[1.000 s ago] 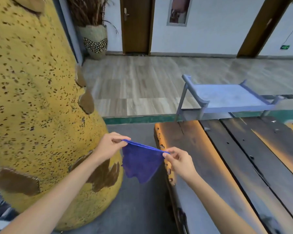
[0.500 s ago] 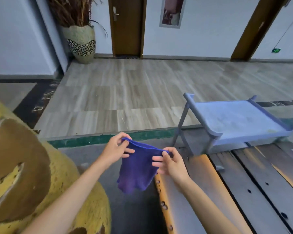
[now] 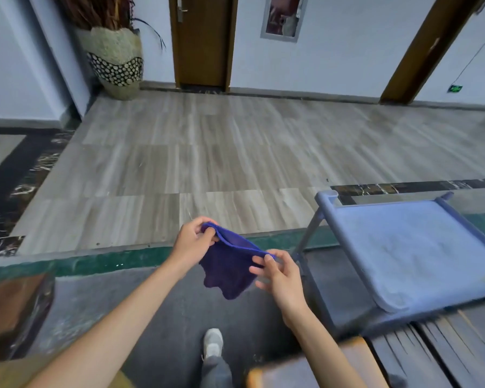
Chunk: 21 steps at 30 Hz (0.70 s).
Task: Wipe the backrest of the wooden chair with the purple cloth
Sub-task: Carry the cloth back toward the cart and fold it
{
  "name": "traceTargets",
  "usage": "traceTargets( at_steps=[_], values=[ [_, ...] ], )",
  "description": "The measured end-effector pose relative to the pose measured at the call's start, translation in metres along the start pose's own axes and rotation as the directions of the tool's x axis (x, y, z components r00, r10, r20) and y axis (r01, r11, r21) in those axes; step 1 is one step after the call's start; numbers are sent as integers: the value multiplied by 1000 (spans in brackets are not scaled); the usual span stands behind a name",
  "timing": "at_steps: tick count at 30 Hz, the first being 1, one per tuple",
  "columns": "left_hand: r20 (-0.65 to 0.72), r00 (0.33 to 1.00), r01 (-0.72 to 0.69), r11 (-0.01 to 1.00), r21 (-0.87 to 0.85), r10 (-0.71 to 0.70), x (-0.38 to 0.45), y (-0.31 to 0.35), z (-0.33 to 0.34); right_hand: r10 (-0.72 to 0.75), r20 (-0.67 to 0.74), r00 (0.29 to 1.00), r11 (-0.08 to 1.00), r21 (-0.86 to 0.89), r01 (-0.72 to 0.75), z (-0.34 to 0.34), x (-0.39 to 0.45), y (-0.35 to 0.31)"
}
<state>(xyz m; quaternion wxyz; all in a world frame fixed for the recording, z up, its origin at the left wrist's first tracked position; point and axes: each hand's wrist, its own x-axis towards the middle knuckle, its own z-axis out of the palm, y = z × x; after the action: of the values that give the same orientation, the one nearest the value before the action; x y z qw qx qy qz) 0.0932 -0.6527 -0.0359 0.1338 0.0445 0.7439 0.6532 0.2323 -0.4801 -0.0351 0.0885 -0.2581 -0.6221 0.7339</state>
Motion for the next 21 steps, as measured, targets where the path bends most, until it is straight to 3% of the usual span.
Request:
traceTargets(
  at_steps=[12, 17, 21],
  values=[
    [151, 987, 32, 983, 180, -60, 241, 5, 11, 84, -49, 995, 996, -16, -85, 23, 257, -32],
    [227, 970, -144, 960, 240, 88, 308, 43, 29, 25, -99, 995, 999, -41, -29, 21, 315, -69],
    [345, 911, -315, 921, 228, 226, 364, 89, 63, -86, -198, 976, 995, -70, 73, 3, 346, -109]
  ],
)
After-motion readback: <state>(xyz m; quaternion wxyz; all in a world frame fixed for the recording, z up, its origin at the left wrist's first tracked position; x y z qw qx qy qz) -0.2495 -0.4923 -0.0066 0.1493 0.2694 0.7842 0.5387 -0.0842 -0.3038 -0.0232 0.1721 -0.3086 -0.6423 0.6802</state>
